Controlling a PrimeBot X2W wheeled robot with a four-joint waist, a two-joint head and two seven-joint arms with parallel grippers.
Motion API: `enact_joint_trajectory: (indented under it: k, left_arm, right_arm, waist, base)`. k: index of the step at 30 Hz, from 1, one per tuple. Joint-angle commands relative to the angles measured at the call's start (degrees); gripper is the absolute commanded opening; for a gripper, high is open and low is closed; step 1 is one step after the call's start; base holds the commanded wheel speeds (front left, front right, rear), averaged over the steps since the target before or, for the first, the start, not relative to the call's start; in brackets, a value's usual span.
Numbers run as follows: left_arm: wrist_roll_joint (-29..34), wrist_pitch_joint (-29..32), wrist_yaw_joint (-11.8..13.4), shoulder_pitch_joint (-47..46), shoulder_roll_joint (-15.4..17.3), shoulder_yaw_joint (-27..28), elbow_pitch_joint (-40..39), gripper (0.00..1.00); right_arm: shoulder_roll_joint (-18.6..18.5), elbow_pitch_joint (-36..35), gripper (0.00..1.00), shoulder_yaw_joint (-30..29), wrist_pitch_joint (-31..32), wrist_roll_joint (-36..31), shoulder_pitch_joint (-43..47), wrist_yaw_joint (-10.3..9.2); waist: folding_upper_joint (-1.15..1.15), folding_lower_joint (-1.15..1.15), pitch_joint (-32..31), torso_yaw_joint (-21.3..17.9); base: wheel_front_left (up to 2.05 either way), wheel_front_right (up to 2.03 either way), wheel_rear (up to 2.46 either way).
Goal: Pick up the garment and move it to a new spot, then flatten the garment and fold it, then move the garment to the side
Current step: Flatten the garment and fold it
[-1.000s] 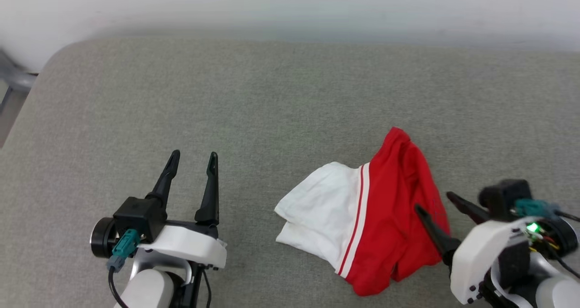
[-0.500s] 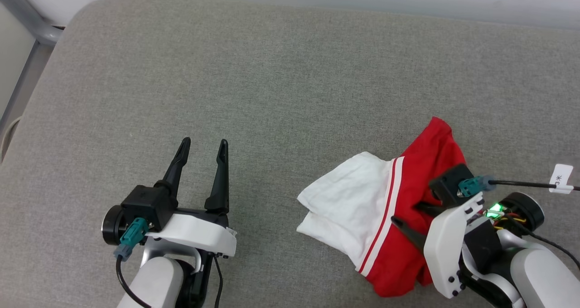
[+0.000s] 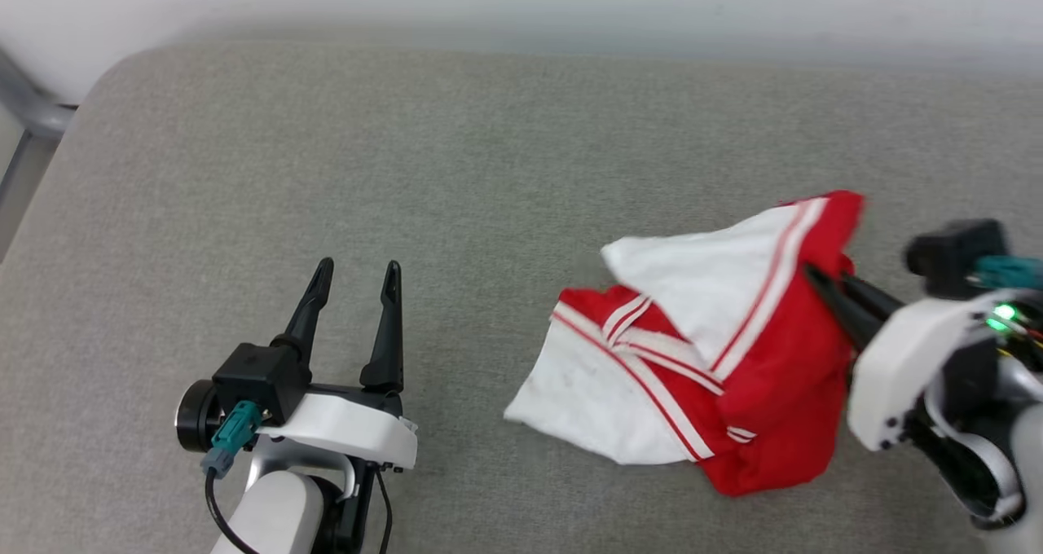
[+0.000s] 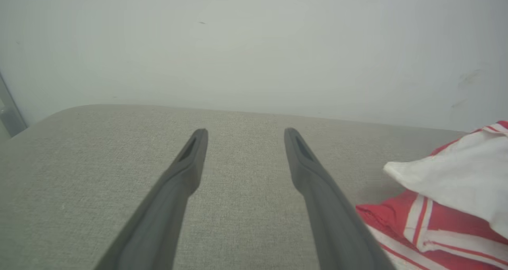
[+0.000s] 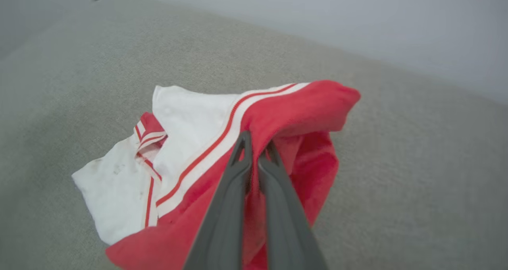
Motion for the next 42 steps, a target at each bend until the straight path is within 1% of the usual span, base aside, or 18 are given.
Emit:
enact_joint_trajectory:
  k: [1, 5, 7, 10, 11, 14, 16, 19, 20, 21, 22, 28, 31, 33, 36, 39, 42]
  left_arm:
    - [0.4, -0.1, -0.2, 0.4, 0.5, 0.1, 0.1, 1.00]
    - [0.3, 0.0, -0.1, 1.1, 1.0, 0.3, 0.1, 1.00]
    - [0.2, 0.1, -0.1, 1.1, 1.3, 0.3, 0.2, 1.00]
    - [0.0, 0.4, 0.1, 1.3, 1.6, 0.3, 0.3, 1.00]
    - [0.0, 0.4, 0.1, 1.3, 1.6, 0.3, 0.3, 1.00]
    - [0.0, 0.6, 0.4, 1.4, 1.5, 0.1, 0.1, 1.00]
    - [-0.2, 0.8, 0.4, 1.4, 1.7, 0.0, 0.0, 1.00]
    - [-0.3, 1.0, 0.5, 1.5, 1.9, 0.0, 0.0, 1.00]
    - [-0.5, 1.0, 0.5, 1.6, 2.0, 0.1, 0.0, 1.00]
    - [-0.6, 1.1, 0.5, 1.7, 2.2, 0.2, 0.1, 1.00]
    - [-0.6, 1.2, 0.6, 1.8, 2.2, 0.2, 0.1, 1.00]
    - [-0.9, 1.5, 0.9, 2.5, 2.4, 0.1, 0.2, 1.00]
    - [-1.1, 1.5, 1.1, 2.7, 2.4, 0.0, 0.2, 1.00]
    - [-1.1, 1.6, 1.2, 3.1, 2.4, -0.1, 0.2, 1.00]
    - [-1.2, 1.7, 1.5, 3.7, 2.4, -0.2, 0.2, 1.00]
    - [-1.2, 1.7, 1.6, 3.9, 2.2, -0.6, -0.1, 1.00]
    - [-1.3, 1.8, 1.7, 4.1, 2.1, -0.9, -0.1, 1.00]
  right_arm:
    - [1.7, 0.6, 0.00, -4.3, -1.0, -0.5, 3.3, -0.06]
    - [5.9, 1.8, 0.00, -14.4, -3.1, -0.1, 8.5, -0.05]
    - [9.0, 3.1, 0.00, -19.0, -3.9, 0.9, 11.1, -0.05]
    - [12.4, 5.7, 0.00, -25.3, -5.7, 2.3, 14.4, -0.05]
    - [12.4, 5.7, 0.00, -25.3, -5.7, 2.3, 14.4, -0.05]
    - [14.8, 9.2, 0.00, -29.0, -7.0, 3.6, 17.4, -0.05]
    - [15.4, 11.8, 0.00, -29.7, -8.5, 4.2, 18.2, -0.05]
    - [15.9, 14.6, 0.00, -29.1, -10.9, 5.1, 18.1, -0.05]
    - [16.0, 14.9, 0.35, -28.6, -12.0, 5.3, 17.8, -0.05]
    - [16.1, 15.0, 0.85, -28.3, -13.3, 5.3, 17.4, -0.05]
    - [16.1, 14.8, 1.00, -28.1, -15.0, 4.7, 17.0, -0.05]
    - [16.1, 12.0, 1.00, -27.3, -24.1, 1.7, 15.3, -0.05]
    - [16.1, 10.0, 1.00, -26.9, -27.0, -0.1, 15.2, -0.05]
    - [16.1, 8.7, 1.00, -26.0, -27.4, -1.6, 15.4, -0.05]
    - [16.1, 6.8, 1.00, -23.6, -23.9, -3.6, 16.1, -0.05]
    - [13.9, 5.0, 1.00, -20.2, -16.4, -4.7, 16.6, -0.06]
    - [11.2, 2.7, 1.00, -16.6, -8.0, -4.2, 16.7, -0.05]
  waist:
    - [0.00, 0.00, -1.1, -1.4]
    - [0.00, 0.00, -1.6, -2.7]
    - [0.00, 0.00, -1.8, -3.1]
    - [0.00, 0.00, -1.9, -3.6]
    - [0.00, 0.00, -1.9, -3.6]
    - [0.00, 0.00, -1.8, -3.9]
    - [0.00, 0.00, -1.6, -4.0]
    - [0.00, 0.00, -1.5, -4.2]
    - [0.00, 0.00, -1.5, -4.3]
    - [0.00, 0.00, -1.5, -4.5]
    - [0.00, 0.00, -1.6, -4.6]
    - [0.00, 0.00, -2.9, -4.9]
    - [0.00, 0.00, -3.8, -5.0]
    - [0.00, 0.00, -4.4, -5.1]
    - [0.00, 0.00, -5.3, -5.3]
    - [0.00, 0.00, -5.8, -5.4]
    - [0.00, 0.00, -6.1, -5.4]
  base:
    - [0.00, 0.00, 0.00]
    - [0.00, 0.00, 0.00]
    - [0.00, 0.00, 0.00]
    - [0.00, 0.00, 0.00]
    - [0.00, 0.00, 0.00]
    - [0.00, 0.00, 0.00]
    - [0.00, 0.00, 0.00]
    - [0.00, 0.00, 0.00]
    - [0.00, 0.00, 0.00]
    - [0.00, 0.00, 0.00]
    - [0.00, 0.00, 0.00]
    - [0.00, 0.00, 0.00]
    - [0.00, 0.00, 0.00]
    - [0.00, 0.00, 0.00]
    - [0.00, 0.00, 0.00]
    - [0.00, 0.00, 0.00]
    - [0.00, 0.00, 0.00]
